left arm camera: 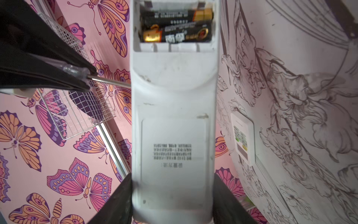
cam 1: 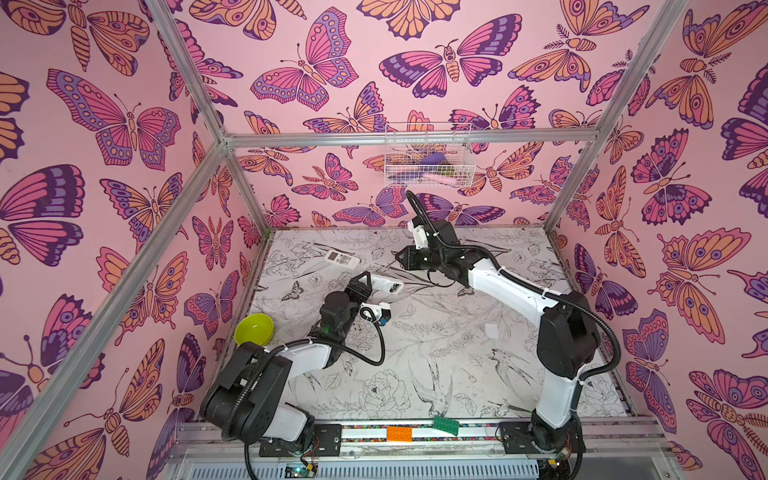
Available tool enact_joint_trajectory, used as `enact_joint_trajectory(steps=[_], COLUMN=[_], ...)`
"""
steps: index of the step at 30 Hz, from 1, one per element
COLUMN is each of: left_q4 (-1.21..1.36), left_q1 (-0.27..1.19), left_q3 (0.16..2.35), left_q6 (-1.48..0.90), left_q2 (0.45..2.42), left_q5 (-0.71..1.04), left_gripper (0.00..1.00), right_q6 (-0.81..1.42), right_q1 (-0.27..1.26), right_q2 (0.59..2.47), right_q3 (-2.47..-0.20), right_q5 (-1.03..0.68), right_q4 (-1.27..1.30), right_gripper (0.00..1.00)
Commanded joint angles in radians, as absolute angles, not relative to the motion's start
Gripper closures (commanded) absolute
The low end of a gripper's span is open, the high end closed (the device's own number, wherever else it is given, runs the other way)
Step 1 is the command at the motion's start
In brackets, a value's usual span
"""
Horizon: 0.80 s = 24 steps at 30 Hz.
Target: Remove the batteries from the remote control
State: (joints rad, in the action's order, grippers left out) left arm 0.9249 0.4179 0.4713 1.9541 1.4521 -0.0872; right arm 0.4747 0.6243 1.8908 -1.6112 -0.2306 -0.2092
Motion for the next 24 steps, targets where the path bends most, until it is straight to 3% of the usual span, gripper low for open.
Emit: enact_joint_trajectory(steps=[1, 6, 9, 17, 24], left_q4=[1.011, 1.018, 1.004, 0.969, 0.58], left_q1=[0.411, 0.41, 0.41, 0.416, 0.449], left_q3=[0.498, 0.502, 0.489, 0.485, 0.547], left_q6=[1.999, 1.996, 1.987, 1.953, 1.745], left_q2=[1.469, 1.484, 1.483, 1.474, 1.391], left_q5=[-0.034, -0.058, -0.055, -0.07, -0.223], left_gripper=[1.0, 1.0, 1.0, 1.0, 1.0], right_q6=[0.399, 0.338, 0.322, 0.355, 0.438], right_q1=[0.627, 0.634, 0.638, 0.596, 0.548], right_q2=[1.907, 1.942, 1.948, 1.87, 1.624], right_q3=[-1.689, -1.772, -1.783, -1.77, -1.431], right_q5=[-0.261, -0.365, -0.332, -0.192, -0.149], right_q4=[-0.372, -0.648, -0.709, -0.637, -0.366], right_gripper=[1.0, 1.0, 1.0, 1.0, 1.0])
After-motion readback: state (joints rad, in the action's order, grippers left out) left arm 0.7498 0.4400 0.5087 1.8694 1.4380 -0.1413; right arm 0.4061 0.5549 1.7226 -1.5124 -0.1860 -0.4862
